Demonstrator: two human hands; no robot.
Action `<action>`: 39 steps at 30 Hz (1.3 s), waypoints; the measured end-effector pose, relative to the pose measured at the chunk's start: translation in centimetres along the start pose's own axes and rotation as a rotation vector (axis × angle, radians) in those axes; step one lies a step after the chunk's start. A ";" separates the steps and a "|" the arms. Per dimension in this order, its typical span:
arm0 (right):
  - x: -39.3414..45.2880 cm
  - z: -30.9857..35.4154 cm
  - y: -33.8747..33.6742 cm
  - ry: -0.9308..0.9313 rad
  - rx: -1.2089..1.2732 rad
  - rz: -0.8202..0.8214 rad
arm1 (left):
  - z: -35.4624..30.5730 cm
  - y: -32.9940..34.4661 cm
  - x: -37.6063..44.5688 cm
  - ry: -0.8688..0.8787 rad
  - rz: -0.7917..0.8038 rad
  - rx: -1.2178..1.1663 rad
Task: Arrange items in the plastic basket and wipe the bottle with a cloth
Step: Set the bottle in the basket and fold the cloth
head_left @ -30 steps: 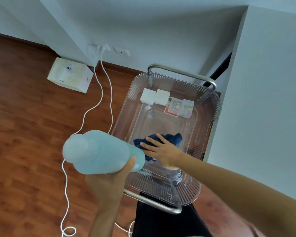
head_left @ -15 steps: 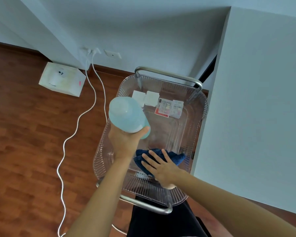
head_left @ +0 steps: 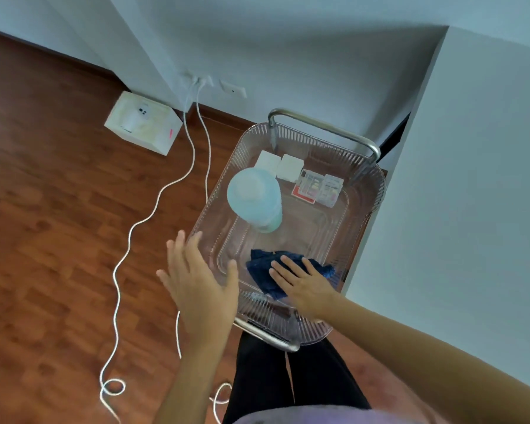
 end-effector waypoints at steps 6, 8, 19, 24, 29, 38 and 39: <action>3.3 0.3 -0.7 0.115 -0.007 -0.062 | 3.0 0.9 -4.0 -0.315 -0.053 -0.315; 5.2 1.5 -1.9 0.051 -0.041 -0.112 | 3.4 1.0 -3.9 -0.311 -0.074 -0.313; 1.0 -2.5 -0.5 -0.334 -0.309 0.177 | 3.8 0.5 -4.2 -0.217 -0.147 -0.236; -0.5 -5.9 -1.1 0.155 -0.140 0.217 | 3.7 0.3 -4.5 -0.236 -0.192 -0.230; -0.4 -2.6 -0.9 0.363 0.015 0.344 | 4.1 0.4 -4.7 -0.284 -0.201 -0.257; -0.9 3.4 -0.3 -0.109 -0.229 0.268 | 4.2 0.8 -4.7 -0.307 -0.201 -0.273; -1.1 3.6 -0.3 -0.128 -0.243 0.301 | 4.2 0.7 -4.7 -0.308 -0.199 -0.272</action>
Point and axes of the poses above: each hand's wrist, its own x-axis towards the middle knuckle, its own y-axis out of the palm, z = x × y, the point moved 9 cm from there along x, towards the middle knuckle, and after that the axes turned 7 degrees about -x, right-handed, at the moved point
